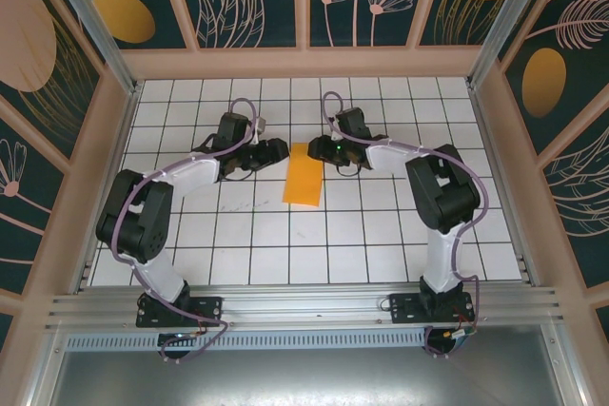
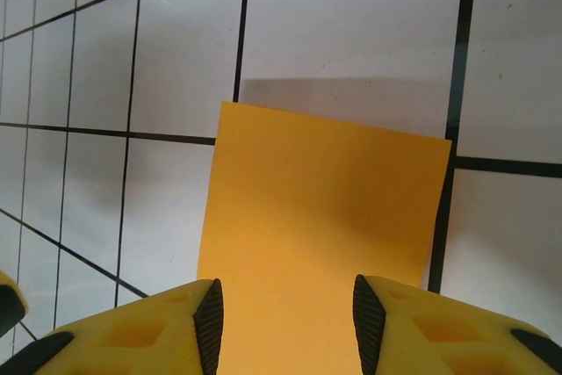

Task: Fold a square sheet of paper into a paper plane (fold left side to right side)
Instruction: Third fold the triangle at the center of the table.

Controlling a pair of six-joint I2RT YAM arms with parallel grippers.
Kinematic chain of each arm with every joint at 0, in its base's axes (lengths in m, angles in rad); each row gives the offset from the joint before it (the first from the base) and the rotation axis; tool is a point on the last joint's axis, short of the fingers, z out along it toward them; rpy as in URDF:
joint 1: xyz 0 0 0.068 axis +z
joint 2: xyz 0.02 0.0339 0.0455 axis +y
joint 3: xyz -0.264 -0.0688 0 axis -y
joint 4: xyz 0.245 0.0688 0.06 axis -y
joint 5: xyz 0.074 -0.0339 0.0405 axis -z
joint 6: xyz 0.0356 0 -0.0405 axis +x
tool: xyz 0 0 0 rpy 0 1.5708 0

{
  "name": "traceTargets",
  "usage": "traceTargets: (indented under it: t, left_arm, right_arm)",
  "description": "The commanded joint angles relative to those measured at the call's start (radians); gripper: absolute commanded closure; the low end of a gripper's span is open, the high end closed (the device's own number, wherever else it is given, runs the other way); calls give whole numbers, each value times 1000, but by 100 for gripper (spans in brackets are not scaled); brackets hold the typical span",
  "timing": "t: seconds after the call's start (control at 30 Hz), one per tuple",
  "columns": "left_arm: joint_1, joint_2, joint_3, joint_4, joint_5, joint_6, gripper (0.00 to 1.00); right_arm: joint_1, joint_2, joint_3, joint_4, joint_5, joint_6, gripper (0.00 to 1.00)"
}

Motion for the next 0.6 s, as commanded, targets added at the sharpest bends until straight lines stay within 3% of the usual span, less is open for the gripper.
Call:
traceTargets:
  t: [0.0, 0.57]
  left_arm:
    - [-2, 38, -10, 28, 33, -3, 36]
    - [-19, 137, 5, 24, 111, -9, 37]
  right_arm:
    - [2, 42, 44, 1, -5, -6, 55]
    - [2, 87, 47, -52, 21, -55, 56]
